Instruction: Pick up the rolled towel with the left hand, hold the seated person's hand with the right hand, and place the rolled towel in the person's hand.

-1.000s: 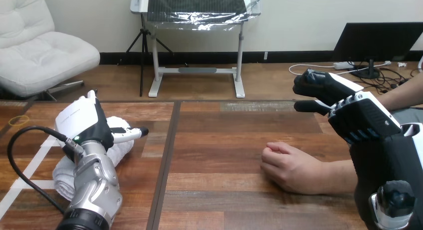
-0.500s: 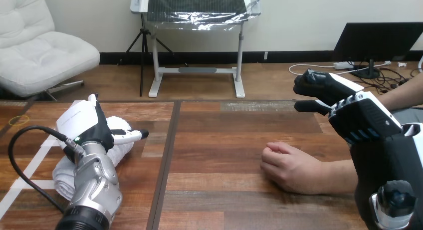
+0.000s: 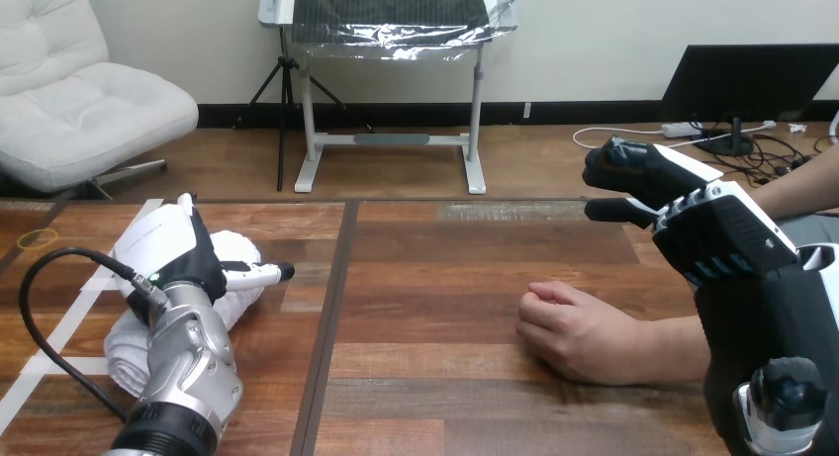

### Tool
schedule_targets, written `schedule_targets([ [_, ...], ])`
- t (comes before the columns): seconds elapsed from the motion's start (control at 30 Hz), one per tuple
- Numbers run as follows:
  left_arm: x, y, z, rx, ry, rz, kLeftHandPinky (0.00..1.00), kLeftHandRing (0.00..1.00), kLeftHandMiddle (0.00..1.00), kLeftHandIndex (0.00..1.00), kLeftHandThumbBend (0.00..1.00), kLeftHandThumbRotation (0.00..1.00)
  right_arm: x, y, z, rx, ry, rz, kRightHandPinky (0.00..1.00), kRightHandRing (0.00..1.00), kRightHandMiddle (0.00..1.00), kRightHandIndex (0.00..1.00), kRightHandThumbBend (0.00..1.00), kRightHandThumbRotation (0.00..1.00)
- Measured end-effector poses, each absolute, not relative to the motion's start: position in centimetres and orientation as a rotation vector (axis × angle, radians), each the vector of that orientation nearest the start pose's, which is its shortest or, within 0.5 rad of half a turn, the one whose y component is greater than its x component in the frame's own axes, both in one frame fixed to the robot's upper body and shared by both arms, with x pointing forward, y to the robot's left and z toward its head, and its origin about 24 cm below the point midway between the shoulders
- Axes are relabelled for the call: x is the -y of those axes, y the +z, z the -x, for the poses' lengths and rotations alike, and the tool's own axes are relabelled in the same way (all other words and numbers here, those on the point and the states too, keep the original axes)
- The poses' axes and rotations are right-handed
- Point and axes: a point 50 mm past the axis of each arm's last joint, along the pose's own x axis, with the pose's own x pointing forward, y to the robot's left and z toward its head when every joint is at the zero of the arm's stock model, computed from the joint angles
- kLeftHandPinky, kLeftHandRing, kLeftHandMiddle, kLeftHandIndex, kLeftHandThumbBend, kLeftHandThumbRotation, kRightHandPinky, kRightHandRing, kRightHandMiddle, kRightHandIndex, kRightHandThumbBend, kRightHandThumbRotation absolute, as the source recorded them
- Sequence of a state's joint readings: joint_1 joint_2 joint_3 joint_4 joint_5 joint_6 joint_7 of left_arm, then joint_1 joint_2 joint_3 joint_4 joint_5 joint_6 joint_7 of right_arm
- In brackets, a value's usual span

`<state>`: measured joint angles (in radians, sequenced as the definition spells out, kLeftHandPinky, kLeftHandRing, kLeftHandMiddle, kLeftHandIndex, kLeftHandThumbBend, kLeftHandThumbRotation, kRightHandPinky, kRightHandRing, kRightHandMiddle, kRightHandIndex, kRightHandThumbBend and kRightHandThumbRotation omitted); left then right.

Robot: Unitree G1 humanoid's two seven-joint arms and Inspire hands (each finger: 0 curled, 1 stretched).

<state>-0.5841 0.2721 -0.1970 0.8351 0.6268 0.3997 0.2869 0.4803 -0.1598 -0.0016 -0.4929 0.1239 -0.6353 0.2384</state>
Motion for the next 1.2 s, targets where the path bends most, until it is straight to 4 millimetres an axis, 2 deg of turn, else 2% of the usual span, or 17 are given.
schedule_targets([
  [1.2,-20.89,1.36,-34.36,-0.505,0.184,-1.205,1.00,0.96,0.96,0.95,0.95,0.48,17.35,12.14,-13.94,0.660,0.203,0.124,0.71,0.80,0.80,0.78,0.92,1.00],
])
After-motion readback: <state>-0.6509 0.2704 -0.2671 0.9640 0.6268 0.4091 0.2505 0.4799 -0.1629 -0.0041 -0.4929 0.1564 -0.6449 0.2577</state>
